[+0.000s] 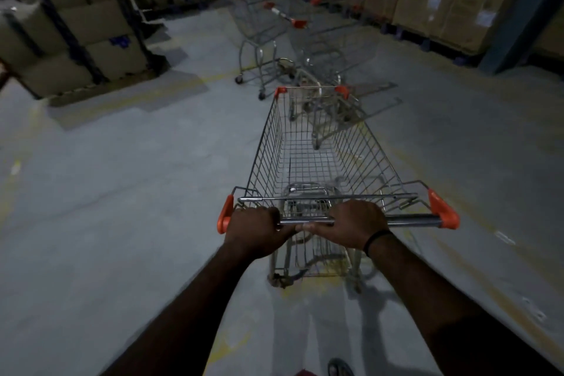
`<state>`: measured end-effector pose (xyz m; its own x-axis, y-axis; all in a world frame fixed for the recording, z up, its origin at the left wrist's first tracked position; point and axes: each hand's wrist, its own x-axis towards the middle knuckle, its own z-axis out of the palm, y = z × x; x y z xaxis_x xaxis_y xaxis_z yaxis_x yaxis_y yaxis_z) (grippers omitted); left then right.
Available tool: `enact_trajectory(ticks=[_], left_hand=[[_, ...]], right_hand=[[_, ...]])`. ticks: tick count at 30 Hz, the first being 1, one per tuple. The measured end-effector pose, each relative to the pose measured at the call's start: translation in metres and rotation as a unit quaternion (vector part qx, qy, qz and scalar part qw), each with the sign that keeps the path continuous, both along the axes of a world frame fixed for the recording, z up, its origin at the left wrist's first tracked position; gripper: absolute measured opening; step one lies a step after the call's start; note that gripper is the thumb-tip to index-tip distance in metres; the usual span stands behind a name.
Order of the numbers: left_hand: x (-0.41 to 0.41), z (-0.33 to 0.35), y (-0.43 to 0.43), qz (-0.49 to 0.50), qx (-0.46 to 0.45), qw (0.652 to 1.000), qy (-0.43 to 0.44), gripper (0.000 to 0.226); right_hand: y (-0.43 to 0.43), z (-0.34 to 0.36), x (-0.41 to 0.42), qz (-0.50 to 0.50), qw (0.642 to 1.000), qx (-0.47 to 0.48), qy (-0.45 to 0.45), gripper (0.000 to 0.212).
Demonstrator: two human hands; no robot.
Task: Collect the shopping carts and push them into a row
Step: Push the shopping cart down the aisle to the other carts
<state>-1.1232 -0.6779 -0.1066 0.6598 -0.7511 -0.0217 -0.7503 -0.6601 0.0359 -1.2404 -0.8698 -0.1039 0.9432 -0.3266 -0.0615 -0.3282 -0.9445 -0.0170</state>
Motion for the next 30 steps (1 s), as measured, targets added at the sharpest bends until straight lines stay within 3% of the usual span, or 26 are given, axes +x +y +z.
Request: enact_trajectory(ticks=[4,14,24,30], left_hand=[[0.002,-0.001,0.006,0.039,0.002,0.999,-0.02,0.068],[0.003,0.002,0.0,0.17,0.01,0.985,0.008,0.076],[0.029,0.005,-0.006,0.253,-0.001,0.967,0.042,0.063],[0.076,0.004,0.003,0.28,-0.001,0.959,0.037,0.068]], right_hand=[[-0.005,0.002,0.022,0.045,0.999,0.008,0.008,0.091],[-0.026,-0.004,0.078,0.158,0.987,0.001,0.019,0.108],[-0.038,-0.008,0.146,0.233,0.972,0.009,0.008,0.115],[-0.028,-0.004,0.208,0.263,0.965,0.003,0.02,0.101]])
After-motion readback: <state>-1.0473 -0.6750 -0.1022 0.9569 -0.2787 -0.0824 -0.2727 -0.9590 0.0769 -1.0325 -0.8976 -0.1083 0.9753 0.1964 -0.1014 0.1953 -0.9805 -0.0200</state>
